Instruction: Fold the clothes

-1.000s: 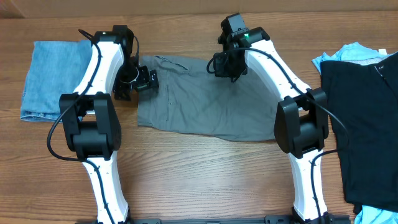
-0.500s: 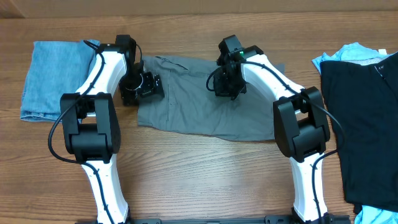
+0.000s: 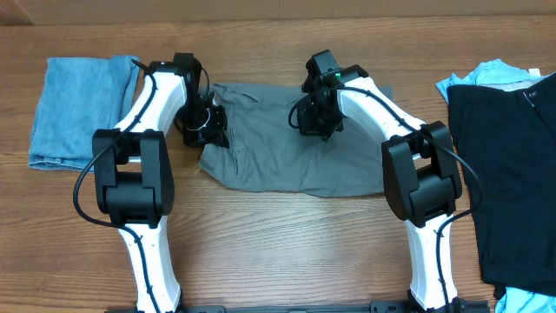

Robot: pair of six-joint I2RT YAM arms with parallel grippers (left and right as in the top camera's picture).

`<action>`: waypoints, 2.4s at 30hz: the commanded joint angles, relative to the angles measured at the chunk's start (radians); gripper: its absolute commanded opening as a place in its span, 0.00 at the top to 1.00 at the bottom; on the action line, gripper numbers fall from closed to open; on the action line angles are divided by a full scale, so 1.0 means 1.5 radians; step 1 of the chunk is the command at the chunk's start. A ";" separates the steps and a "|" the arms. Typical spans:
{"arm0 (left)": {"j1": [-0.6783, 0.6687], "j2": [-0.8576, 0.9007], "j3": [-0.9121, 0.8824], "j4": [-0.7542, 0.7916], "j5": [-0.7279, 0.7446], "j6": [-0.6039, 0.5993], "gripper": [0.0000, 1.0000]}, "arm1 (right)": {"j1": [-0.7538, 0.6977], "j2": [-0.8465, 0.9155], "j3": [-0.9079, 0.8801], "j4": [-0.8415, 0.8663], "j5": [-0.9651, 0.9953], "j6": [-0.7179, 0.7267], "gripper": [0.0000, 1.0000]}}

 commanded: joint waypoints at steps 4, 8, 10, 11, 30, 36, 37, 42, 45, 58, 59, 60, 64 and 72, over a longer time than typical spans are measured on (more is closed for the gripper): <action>0.016 0.005 0.197 -0.142 -0.165 0.024 0.96 | 0.007 0.010 -0.012 0.019 -0.043 -0.004 0.96; 0.016 0.005 0.308 -0.209 -0.255 0.032 0.96 | 0.007 -0.014 0.006 0.017 -0.071 -0.004 0.96; 0.016 0.005 0.344 -0.229 -0.291 0.033 0.96 | 0.007 -0.040 0.009 0.016 -0.073 -0.003 0.96; 0.016 0.005 0.369 -0.243 -0.312 0.035 0.95 | 0.007 -0.068 0.009 0.008 -0.073 -0.003 0.96; -0.061 0.005 0.382 -0.285 -0.400 0.063 0.92 | -0.103 -0.127 0.006 -0.129 -0.077 -0.056 0.96; -0.115 0.005 0.382 -0.299 -0.413 0.058 0.92 | -0.139 -0.127 0.004 -0.137 -0.054 -0.062 0.96; -0.128 0.005 0.382 -0.301 -0.417 0.058 0.92 | -0.144 -0.127 0.004 -0.137 -0.044 -0.062 0.96; -0.178 0.005 0.382 -0.301 -0.417 0.058 0.92 | -0.167 -0.127 0.002 -0.147 -0.029 -0.071 0.96; -0.210 0.005 0.382 -0.300 -0.417 0.061 0.90 | -0.178 -0.127 -0.002 -0.152 -0.033 -0.072 0.96; -0.259 0.006 0.382 -0.240 -0.399 0.047 0.93 | -0.178 -0.126 -0.137 -0.058 -0.085 -0.074 0.96; -0.259 0.006 0.382 -0.239 -0.392 0.047 0.94 | -0.177 -0.126 -0.147 -0.048 -0.098 -0.074 0.96; -0.260 0.006 0.382 -0.237 -0.385 0.047 0.94 | -0.176 -0.126 -0.160 -0.035 -0.119 -0.074 0.96; -0.261 0.006 0.382 -0.226 -0.340 0.047 0.94 | -0.175 -0.126 -0.196 0.001 -0.143 -0.074 0.96; -0.262 0.006 0.382 -0.216 -0.303 0.047 0.94 | -0.170 -0.126 -0.228 0.025 -0.146 -0.073 0.96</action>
